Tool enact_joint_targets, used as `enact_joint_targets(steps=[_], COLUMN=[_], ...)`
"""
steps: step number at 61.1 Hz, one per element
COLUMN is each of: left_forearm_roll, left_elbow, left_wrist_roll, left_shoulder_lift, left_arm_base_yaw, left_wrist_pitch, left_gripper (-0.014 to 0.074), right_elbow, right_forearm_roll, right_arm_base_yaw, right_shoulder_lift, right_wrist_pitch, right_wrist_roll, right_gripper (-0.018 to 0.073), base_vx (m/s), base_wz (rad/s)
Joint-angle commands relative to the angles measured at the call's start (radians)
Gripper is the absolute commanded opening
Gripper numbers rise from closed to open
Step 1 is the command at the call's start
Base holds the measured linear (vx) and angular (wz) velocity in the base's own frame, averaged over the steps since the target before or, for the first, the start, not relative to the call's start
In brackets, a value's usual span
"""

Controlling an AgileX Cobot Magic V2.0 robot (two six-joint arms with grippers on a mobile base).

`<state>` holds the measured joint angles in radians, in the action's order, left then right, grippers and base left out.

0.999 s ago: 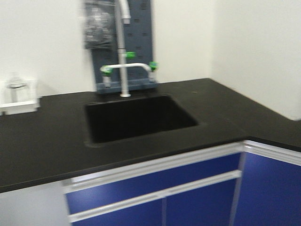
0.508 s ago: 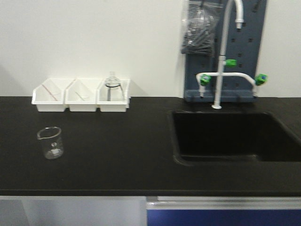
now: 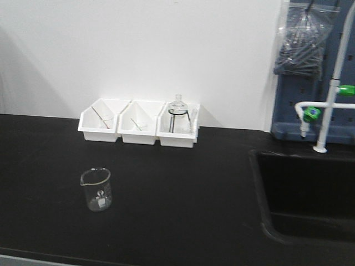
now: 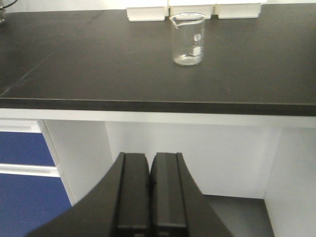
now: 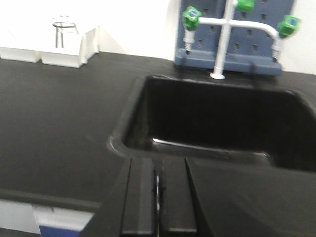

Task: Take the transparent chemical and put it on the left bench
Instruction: 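Drive the base to the bench with white bins, carrying the beaker, then lower the held beaker onto the bench in front of the bins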

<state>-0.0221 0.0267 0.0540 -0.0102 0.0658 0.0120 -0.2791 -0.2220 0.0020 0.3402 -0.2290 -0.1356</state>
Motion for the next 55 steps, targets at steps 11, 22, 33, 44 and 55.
enact_joint_targets(steps=[11, 22, 33, 44, 55], left_forearm_roll=[-0.001, -0.001, -0.001, -0.001, -0.001], left_elbow=[0.016, 0.016, 0.016, 0.016, 0.016], left_wrist_roll=[-0.008, -0.008, -0.008, -0.008, -0.008], left_shoulder_lift=[-0.019, -0.019, -0.019, -0.019, -0.019], left_arm_base_yaw=[0.002, 0.002, 0.002, 0.002, 0.002], left_wrist_pitch=[-0.078, -0.078, -0.078, -0.078, -0.078], left_gripper=[-0.0003, -0.0003, -0.0003, -0.0003, -0.0003], right_elbow=[-0.029, -0.029, -0.029, -0.029, -0.051], right_forearm_roll=[-0.024, -0.019, -0.019, 0.003, 0.013], right_arm_base_yaw=[-0.005, -0.004, -0.005, -0.005, -0.004], right_shoulder_lift=[0.006, 0.006, 0.006, 0.008, 0.086], right_wrist_pitch=[0.083, 0.100, 0.116, 0.178, 0.350], right_wrist_roll=[0.010, 0.009, 0.009, -0.001, -0.006], right_gripper=[-0.0007, -0.0007, -0.0007, -0.0007, -0.0006], base_vx=[0.26, 0.25, 0.23, 0.19, 0.16], base_wz=[0.23, 0.17, 0.08, -0.02, -0.04])
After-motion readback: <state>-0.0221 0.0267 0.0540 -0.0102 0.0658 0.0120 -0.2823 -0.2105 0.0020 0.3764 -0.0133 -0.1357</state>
